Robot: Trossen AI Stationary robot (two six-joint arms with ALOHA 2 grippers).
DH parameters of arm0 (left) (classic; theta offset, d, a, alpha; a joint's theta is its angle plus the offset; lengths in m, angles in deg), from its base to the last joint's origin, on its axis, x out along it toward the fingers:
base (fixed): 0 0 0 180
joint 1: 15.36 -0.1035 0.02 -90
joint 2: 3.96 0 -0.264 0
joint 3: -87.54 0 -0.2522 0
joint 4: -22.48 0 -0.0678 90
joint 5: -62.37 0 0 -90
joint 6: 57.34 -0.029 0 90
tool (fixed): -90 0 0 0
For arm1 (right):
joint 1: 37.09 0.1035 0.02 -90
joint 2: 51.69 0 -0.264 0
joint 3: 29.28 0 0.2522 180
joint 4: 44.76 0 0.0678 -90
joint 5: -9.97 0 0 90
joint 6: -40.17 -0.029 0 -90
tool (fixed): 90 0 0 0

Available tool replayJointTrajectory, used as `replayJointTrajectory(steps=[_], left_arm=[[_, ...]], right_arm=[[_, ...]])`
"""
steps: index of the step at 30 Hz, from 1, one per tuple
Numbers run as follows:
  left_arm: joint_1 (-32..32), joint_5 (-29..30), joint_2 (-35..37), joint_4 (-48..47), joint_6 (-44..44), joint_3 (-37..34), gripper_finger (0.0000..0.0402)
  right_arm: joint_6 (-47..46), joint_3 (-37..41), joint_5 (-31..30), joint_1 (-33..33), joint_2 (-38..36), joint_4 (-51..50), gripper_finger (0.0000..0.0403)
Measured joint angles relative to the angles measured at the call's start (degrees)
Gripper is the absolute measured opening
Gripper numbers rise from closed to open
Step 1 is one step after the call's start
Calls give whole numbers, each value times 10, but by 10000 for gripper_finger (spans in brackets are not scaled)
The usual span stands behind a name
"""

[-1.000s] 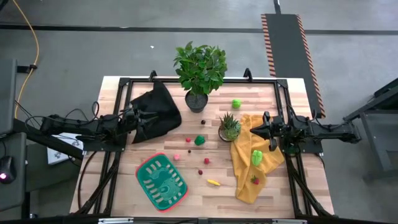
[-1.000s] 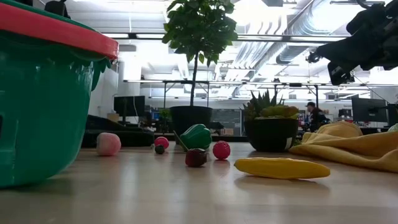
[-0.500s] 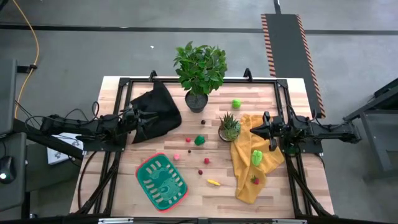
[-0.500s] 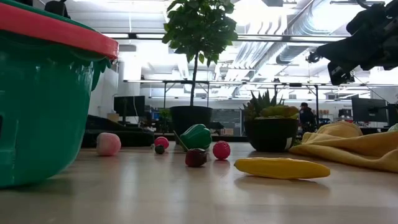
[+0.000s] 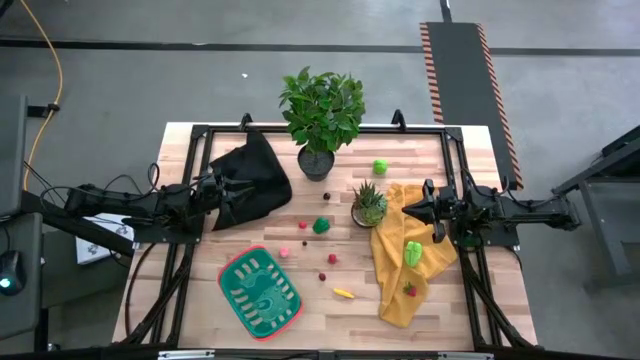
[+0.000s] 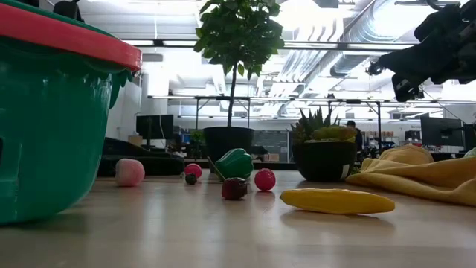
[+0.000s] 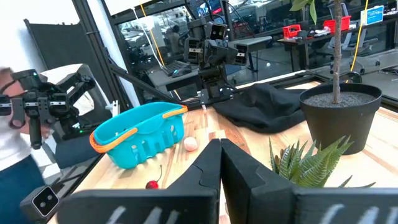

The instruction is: Pick and placing Produce into tupperware

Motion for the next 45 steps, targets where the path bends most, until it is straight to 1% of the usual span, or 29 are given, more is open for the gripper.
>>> replayJointTrajectory(steps=[6, 8, 11, 16, 19, 21, 24, 27, 31, 36, 38, 39, 41, 45], left_arm=[[0, 0, 0, 0, 0, 0, 111], [0, 0, 0, 0, 20, 0, 111], [0, 0, 0, 0, 109, 0, 111], [0, 0, 0, 3, 302, 0, 111], [0, 0, 0, 2, 388, 0, 111], [0, 0, 0, 3, 429, 0, 111], [0, 0, 0, 3, 467, 0, 111], [0, 0, 0, 4, 480, 0, 111], [0, 9, 0, 5, 492, 0, 111], [0, 14, 0, 3, 495, 0, 111], [0, 15, 0, 1, 495, 0, 111], [0, 16, 0, 0, 495, 0, 111], [0, 21, 0, 0, 495, 0, 111], [0, 26, 0, 0, 483, 0, 111]], right_arm=[[0, 0, 0, 0, 0, 0, 0], [11, 0, -20, -1, 0, 0, 0], [19, -1, -53, -3, 0, 3, 0], [9, -1, -68, -3, 0, 6, 0], [-59, -1, -68, -3, 0, 6, 0], [-140, -1, -68, -3, 0, 8, 0], [-288, -1, -70, -3, 0, 21, 0], [-390, -1, -88, -3, 0, 32, 0], [-455, -1, -121, -2, 0, 20, 0], [-559, -1, -156, -3, 0, 20, 0], [-601, -1, -186, -3, 0, 38, 0], [-611, -1, -202, -3, 0, 64, 0], [-591, -1, -222, -3, 0, 140, 0], [-479, -4, -261, -3, 0, 278, 0]])
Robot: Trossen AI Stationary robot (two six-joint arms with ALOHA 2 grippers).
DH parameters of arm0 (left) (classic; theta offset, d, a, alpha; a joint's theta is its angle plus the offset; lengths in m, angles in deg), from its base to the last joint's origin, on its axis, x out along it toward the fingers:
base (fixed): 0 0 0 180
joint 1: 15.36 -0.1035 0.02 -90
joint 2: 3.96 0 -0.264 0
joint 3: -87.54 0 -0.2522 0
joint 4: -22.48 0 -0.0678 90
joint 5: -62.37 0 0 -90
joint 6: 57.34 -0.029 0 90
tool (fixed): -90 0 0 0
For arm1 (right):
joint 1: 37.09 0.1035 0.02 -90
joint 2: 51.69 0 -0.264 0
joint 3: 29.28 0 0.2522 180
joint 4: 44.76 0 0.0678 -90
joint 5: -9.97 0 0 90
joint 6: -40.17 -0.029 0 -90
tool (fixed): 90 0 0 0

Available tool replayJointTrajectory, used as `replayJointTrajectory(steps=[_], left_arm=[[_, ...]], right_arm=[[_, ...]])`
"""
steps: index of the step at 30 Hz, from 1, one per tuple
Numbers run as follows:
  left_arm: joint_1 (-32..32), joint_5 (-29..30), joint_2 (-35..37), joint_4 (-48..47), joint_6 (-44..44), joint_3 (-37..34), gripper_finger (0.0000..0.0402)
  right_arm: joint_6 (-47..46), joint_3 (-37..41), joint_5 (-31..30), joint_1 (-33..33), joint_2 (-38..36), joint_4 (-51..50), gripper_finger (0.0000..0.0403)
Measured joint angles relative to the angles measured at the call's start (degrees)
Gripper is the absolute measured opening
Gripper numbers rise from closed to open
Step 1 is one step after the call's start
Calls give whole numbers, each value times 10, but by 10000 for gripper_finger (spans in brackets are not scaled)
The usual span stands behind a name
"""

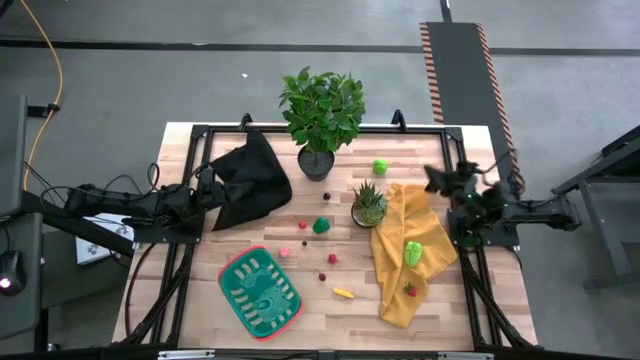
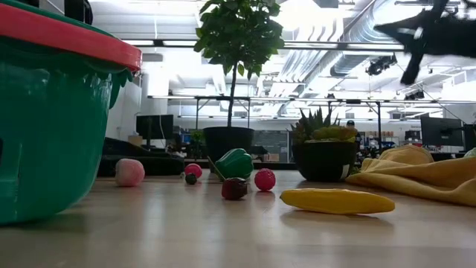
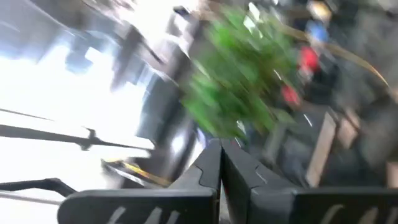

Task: Pick and placing Produce into tupperware
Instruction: Put the green cabbage into the blue basket

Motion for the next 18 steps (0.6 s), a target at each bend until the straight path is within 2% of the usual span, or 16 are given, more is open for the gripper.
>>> replayJointTrajectory(steps=[3, 7, 11, 18], left_arm=[[0, 0, 0, 0, -5, 0, 111], [0, 0, 0, 0, -5, 0, 111], [0, 0, 0, 0, -5, 0, 111], [0, 0, 0, 0, -5, 0, 111]], right_arm=[[49, -41, -9, 0, 2, -41, 0], [60, -164, -39, 0, 46, -289, 0], [79, -300, -82, 0, 144, -468, 0], [139, -489, -89, 0, 333, -632, 16]])
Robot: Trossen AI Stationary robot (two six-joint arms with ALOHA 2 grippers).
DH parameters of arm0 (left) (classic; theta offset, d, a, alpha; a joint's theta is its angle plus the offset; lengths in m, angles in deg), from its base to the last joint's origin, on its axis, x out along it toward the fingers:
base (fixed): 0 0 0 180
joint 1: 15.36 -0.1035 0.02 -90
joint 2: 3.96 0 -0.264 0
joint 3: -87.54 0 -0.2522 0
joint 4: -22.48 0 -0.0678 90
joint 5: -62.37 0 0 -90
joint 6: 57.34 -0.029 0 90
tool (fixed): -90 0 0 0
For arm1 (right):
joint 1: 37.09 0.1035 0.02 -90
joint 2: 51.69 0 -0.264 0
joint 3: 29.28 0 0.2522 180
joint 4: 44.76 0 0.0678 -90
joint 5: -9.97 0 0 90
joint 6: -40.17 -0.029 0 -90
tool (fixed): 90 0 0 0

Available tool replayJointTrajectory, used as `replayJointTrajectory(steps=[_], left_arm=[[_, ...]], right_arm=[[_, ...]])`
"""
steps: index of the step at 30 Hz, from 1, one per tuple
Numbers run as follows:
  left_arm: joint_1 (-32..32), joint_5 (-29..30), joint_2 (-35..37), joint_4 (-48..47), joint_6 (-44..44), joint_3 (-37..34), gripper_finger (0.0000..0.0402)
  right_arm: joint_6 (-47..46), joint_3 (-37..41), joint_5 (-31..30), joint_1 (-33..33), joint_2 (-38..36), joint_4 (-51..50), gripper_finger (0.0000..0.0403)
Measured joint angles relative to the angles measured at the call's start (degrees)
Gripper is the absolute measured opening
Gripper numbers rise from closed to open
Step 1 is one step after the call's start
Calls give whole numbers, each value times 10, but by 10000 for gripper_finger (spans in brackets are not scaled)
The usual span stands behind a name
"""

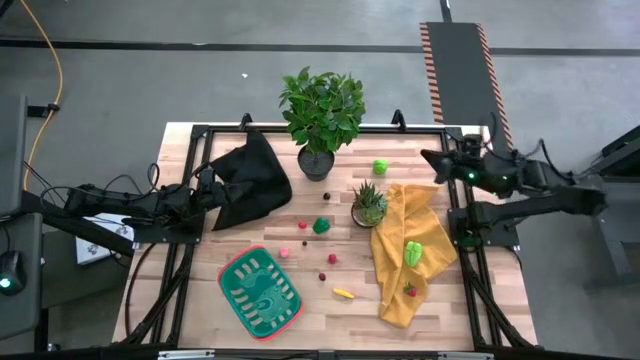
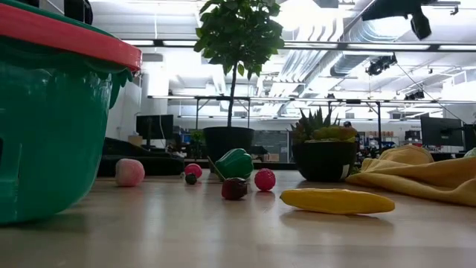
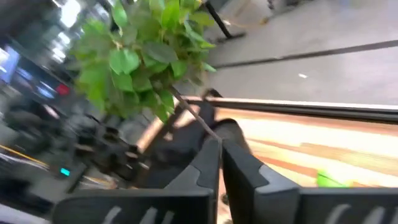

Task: Pick and placing Produce into tupperware
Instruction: Put the green cabbage into the blue basket

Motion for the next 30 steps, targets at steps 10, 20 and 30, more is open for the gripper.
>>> replayJointTrajectory(steps=[10, 20, 30], left_arm=[[0, -3, 0, -4, -3, 0, 111], [0, -17, 0, -17, -3, 0, 111], [0, -17, 0, -18, -2, 0, 111]], right_arm=[[-50, -218, -3, -66, 217, -209, 139], [15, -301, 177, -239, 373, -330, 201], [112, -205, 282, -353, 394, -251, 204]])
